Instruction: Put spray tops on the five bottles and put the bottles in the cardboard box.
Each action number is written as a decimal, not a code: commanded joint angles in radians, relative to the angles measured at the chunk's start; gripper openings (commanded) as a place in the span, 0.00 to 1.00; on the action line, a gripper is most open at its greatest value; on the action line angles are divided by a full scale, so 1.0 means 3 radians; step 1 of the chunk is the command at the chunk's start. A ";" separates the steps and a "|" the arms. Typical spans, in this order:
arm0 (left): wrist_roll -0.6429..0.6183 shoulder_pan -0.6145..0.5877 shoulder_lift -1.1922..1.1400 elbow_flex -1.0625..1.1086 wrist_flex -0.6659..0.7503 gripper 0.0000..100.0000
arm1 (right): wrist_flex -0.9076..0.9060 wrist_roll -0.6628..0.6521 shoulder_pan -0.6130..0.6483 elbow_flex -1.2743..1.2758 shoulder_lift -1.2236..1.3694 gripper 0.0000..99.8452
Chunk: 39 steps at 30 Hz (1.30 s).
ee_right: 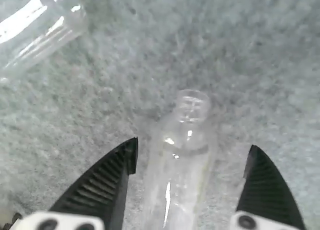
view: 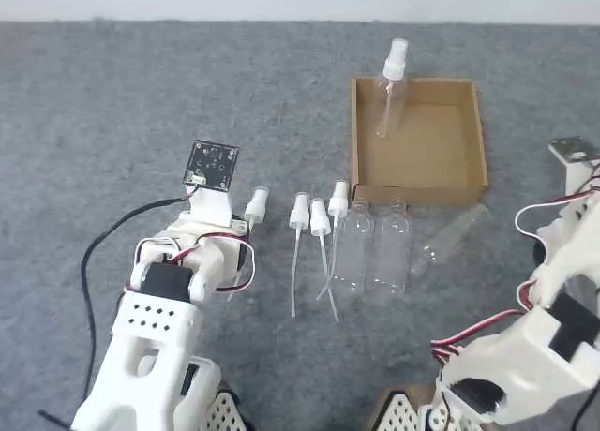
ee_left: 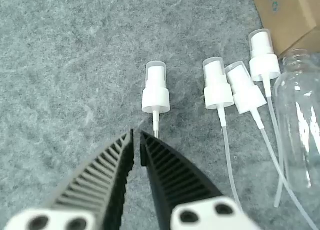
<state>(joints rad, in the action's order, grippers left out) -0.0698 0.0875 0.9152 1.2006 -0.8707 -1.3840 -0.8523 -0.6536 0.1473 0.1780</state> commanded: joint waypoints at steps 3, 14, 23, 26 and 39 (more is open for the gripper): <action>0.0031 0.0005 0.0123 -0.0166 -0.0005 0.01 | 0.0448 0.0010 -0.0043 0.0353 -0.0279 0.28; 0.0031 0.0005 0.0102 -0.0161 -0.0005 0.01 | 0.0734 0.0026 -0.0202 0.0609 -0.0197 0.25; 0.0031 -0.0020 0.0097 -0.0207 -0.0005 0.01 | 0.0826 0.0026 -0.0243 0.0609 -0.0130 0.02; 0.0153 -0.0097 0.0026 -0.0437 -0.0077 0.01 | 0.0826 0.0010 -0.0238 0.0583 -0.0171 0.01; 0.0527 -0.0107 -0.2409 -0.2519 -0.0813 0.12 | 0.1276 0.0061 -0.0222 0.1227 -0.0882 0.01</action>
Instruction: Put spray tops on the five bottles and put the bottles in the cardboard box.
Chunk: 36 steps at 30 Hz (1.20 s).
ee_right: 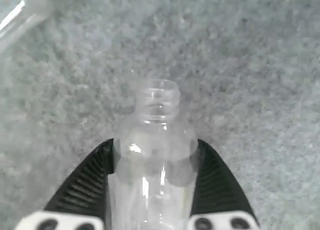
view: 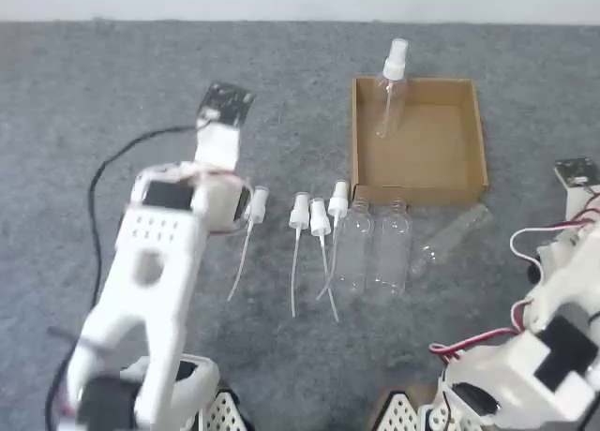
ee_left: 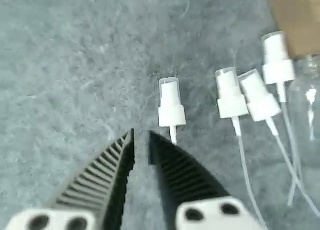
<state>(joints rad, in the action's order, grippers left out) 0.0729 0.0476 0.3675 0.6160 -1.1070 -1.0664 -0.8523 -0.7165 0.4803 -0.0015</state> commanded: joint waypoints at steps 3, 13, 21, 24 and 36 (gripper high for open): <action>0.0097 0.0113 -0.0997 -0.0785 -0.0020 0.14 | 0.0325 0.0082 -0.0008 0.0261 -0.0284 0.01; 0.0092 0.0113 -0.1990 -0.1312 0.0123 0.14 | 0.0304 0.0072 -0.0023 0.0276 -0.0284 0.01; 0.0092 0.0123 -0.2353 -0.1343 0.0343 0.14 | 0.0274 0.0056 -0.0023 0.0276 -0.0284 0.01; 0.0092 0.0123 -0.2409 -0.1343 0.0404 0.12 | 0.0166 0.0051 -0.0008 0.0276 -0.0284 0.01; 0.0010 0.0092 -0.1524 -0.0974 0.0307 0.01 | 0.0192 0.0077 -0.0008 0.0251 -0.0330 0.01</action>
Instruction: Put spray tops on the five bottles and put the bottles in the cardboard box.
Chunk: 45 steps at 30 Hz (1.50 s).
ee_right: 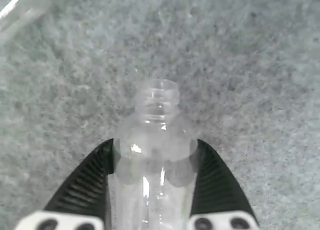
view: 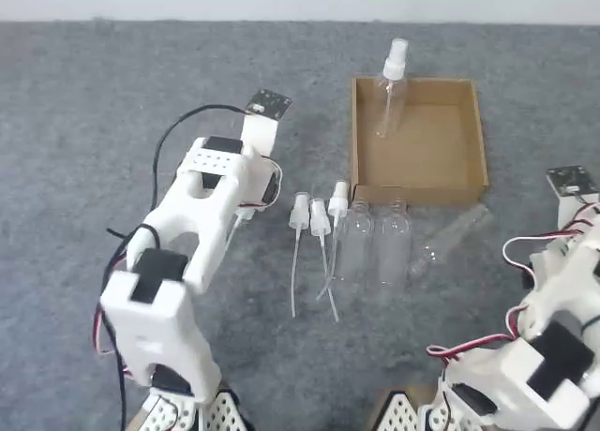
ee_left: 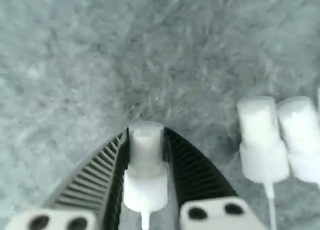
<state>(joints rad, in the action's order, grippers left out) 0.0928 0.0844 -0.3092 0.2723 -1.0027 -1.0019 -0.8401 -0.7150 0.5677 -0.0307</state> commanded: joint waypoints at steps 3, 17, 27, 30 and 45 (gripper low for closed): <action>-0.0061 -0.0005 0.1350 0.0504 -0.0041 0.01 | -0.0043 0.0036 0.0023 -0.0077 -0.0289 0.01; -0.0066 -0.0031 0.3851 0.0785 -0.0859 0.01 | -0.0621 0.1156 0.1588 -0.0092 -0.2033 0.00; -0.0113 -0.0036 0.4690 0.0412 -0.1069 0.01 | -0.0616 0.2030 0.3762 -0.0056 -0.2519 0.00; -0.0317 -0.0036 0.4695 0.0233 -0.0992 0.01 | -0.0488 0.2092 0.4191 -0.0010 -0.2473 0.01; -0.1713 -0.0450 0.4700 0.0090 0.0072 0.01 | 0.1041 0.2169 0.4918 0.0951 -0.2488 0.01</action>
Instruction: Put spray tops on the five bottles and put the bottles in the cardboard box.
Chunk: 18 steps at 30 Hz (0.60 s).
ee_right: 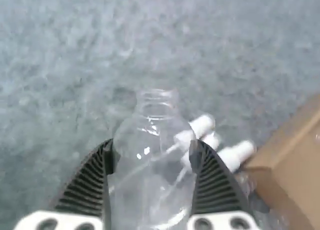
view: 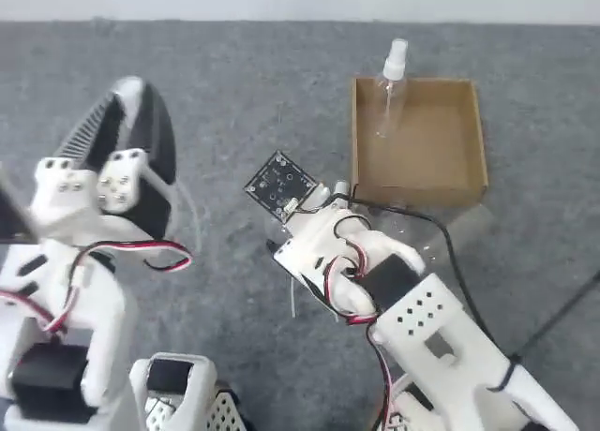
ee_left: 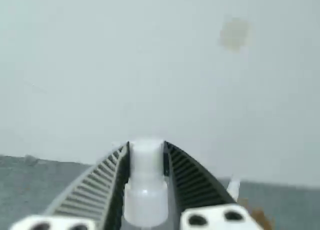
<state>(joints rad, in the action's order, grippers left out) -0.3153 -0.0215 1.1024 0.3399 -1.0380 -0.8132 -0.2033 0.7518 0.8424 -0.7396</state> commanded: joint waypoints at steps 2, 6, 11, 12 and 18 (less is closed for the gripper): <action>-0.0471 -0.0159 0.0000 -0.0064 0.0251 0.01 | 0.0647 0.0046 0.0079 0.0169 -0.0187 0.01; -0.0619 -0.0194 0.0010 0.0187 0.0527 0.01 | 0.0995 0.0046 0.0355 0.0552 -0.0514 0.01; -0.0706 -0.0174 0.0010 0.0657 0.1018 0.01 | 0.1010 0.0041 0.0514 0.0777 -0.0913 0.01; -0.0716 -0.0174 0.0010 0.0734 0.1089 0.01 | 0.1010 0.0041 0.0514 0.0803 -0.0949 0.01; -0.0716 -0.0174 0.0010 0.0974 0.1156 0.01 | 0.1010 0.0041 0.0509 0.0823 -0.0933 0.01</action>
<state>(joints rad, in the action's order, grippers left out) -0.5163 -0.0752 1.0902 0.6191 -0.7281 -0.5370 -0.2018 0.8976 1.1017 -0.9851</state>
